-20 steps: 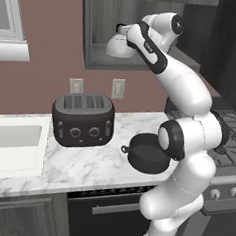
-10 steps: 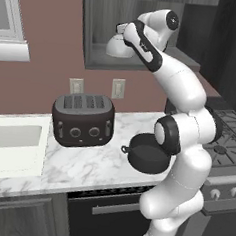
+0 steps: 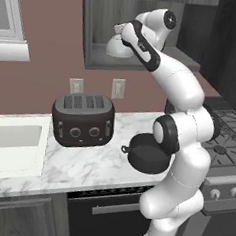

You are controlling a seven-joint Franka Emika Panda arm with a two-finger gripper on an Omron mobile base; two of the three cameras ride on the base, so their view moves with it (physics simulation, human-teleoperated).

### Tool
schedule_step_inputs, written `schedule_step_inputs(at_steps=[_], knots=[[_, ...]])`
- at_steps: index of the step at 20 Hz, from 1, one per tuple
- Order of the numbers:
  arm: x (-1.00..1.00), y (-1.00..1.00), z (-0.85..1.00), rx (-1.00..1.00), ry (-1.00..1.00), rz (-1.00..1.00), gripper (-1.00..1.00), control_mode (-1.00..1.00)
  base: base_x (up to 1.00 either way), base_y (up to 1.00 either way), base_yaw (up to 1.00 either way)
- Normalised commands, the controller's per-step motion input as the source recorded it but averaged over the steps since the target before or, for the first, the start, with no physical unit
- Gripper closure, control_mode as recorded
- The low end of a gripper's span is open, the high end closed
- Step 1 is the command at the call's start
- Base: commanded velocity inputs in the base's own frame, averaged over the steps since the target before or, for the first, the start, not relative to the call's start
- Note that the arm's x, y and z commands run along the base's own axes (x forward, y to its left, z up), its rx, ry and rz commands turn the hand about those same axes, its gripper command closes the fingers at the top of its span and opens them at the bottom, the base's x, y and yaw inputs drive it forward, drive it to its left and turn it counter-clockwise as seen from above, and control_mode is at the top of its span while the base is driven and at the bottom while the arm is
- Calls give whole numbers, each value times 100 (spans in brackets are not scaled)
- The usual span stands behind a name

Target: Pick the kettle from the cabinet and place it on a stove burner. Then pick the pot from the counter and place it on another stove burner. Finally, turn both burners on.

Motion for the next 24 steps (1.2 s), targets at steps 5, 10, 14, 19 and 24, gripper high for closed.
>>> schedule_step_inputs(at_steps=[5,10,14,19,24], knots=[[8,19,-16,0,1,0,-100,-100,0,0,0],[7,1,-7,0,0,0,-100,-100,0,0,0],[11,-1,-4,0,0,0,-100,-100,0,0,0],[3,-5,-3,0,0,1,-100,-100,0,0,0],[0,-1,-10,0,0,0,-100,-100,0,0,0]])
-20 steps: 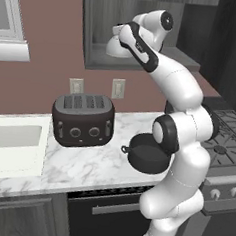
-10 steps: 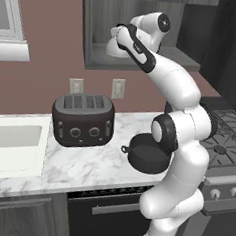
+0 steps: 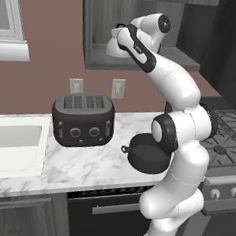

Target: Pick the kettle from the cabinet and place it on a stove burner. Then pick the pot from the counter and place it on another stove burner. Finally, turn both burners on.

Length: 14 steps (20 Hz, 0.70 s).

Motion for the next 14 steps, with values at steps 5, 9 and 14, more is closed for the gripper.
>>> schedule_step_inputs(at_steps=[5,9,14], knots=[[5,0,-17,0,0,0,100,-100,0,0,0],[12,3,-15,0,1,0,100,-100,0,0,0],[9,6,-7,0,3,0,100,-100,0,0,0]])
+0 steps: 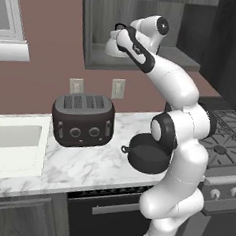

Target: Pick the kettle from the cabinet and place it on a stove burner. Then pick the pot from the counter and place it on another stove burner. Finally, turn both burners on.

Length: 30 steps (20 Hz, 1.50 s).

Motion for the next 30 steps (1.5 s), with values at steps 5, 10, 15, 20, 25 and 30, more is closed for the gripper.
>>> schedule_step_inputs(at_steps=[5,10,15,20,25,30], knots=[[0,0,-1,0,0,0,100,-100,0,0,0],[4,3,-4,0,0,0,100,-100,0,0,0],[0,1,-8,0,0,0,100,-100,0,0,0],[0,4,-12,0,0,0,100,-100,0,0,0],[-5,15,-8,0,0,0,100,-100,0,0,0],[-35,3,-1,0,0,-1,100,-100,0,0,0]])
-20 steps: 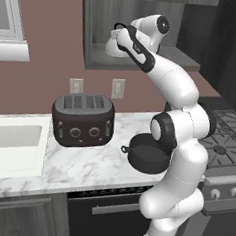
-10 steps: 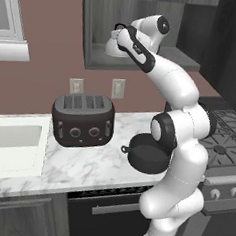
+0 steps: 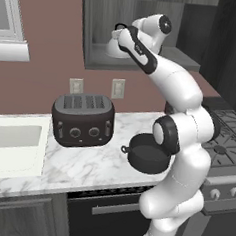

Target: Pick the kettle from the cabinet and place it on a stove burner. Then pick the pot from the counter and place it on another stove burner. Finally, turn both burners on.

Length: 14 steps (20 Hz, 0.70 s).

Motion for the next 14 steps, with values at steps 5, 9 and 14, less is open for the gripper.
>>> schedule_step_inputs(at_steps=[5,9,14], knots=[[-58,0,0,1,0,-4,100,-100,0,0,0],[-60,0,0,2,0,-5,100,-100,0,0,0],[-60,-1,0,4,0,-4,100,-100,0,0,0]])
